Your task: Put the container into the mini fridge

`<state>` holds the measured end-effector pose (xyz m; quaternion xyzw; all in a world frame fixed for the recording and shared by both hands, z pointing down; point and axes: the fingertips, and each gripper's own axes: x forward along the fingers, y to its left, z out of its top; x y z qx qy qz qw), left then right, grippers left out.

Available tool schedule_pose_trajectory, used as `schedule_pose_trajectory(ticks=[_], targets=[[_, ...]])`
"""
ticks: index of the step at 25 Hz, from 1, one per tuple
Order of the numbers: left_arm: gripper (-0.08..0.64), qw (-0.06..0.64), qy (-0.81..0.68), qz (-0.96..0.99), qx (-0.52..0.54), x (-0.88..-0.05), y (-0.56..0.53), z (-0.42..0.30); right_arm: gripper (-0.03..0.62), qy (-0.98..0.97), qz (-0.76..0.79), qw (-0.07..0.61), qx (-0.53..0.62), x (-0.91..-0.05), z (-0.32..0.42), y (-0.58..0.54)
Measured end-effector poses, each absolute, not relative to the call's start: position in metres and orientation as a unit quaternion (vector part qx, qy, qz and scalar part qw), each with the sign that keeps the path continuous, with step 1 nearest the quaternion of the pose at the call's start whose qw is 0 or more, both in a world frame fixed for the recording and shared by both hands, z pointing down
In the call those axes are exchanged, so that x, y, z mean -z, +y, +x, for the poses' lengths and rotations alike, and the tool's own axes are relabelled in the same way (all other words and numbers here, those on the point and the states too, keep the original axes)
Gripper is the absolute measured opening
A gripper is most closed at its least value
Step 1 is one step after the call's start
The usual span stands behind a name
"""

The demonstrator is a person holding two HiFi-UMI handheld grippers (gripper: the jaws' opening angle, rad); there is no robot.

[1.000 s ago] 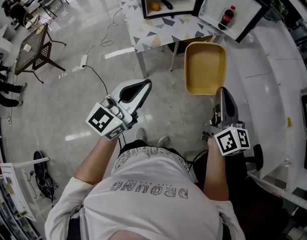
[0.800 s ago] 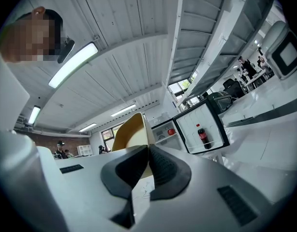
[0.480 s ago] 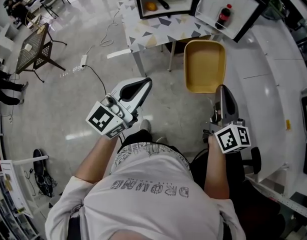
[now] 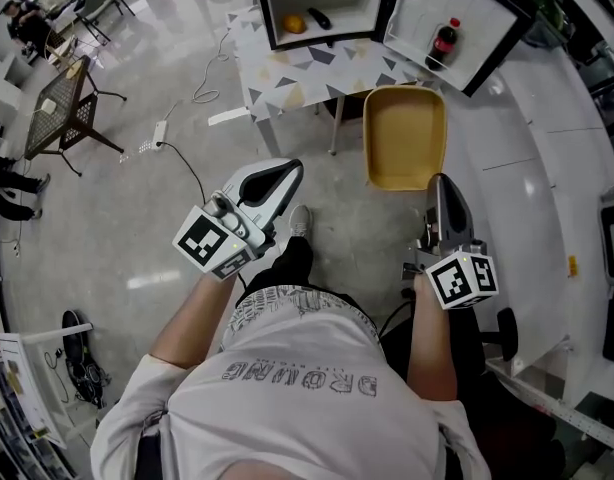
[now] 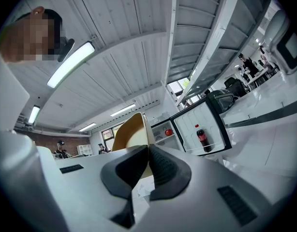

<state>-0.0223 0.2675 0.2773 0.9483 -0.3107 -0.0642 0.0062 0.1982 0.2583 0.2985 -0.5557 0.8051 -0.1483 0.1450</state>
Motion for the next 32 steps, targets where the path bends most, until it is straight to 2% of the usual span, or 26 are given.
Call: schedule_pose_trajectory(ticks=[32], targets=[[0.005, 0.042, -0.28, 0.957, 0.057, -0.298, -0.07, -0.082, 0.011, 0.773, -0.597, 0.093, 0.194, -0.332, 0.145, -0.063]])
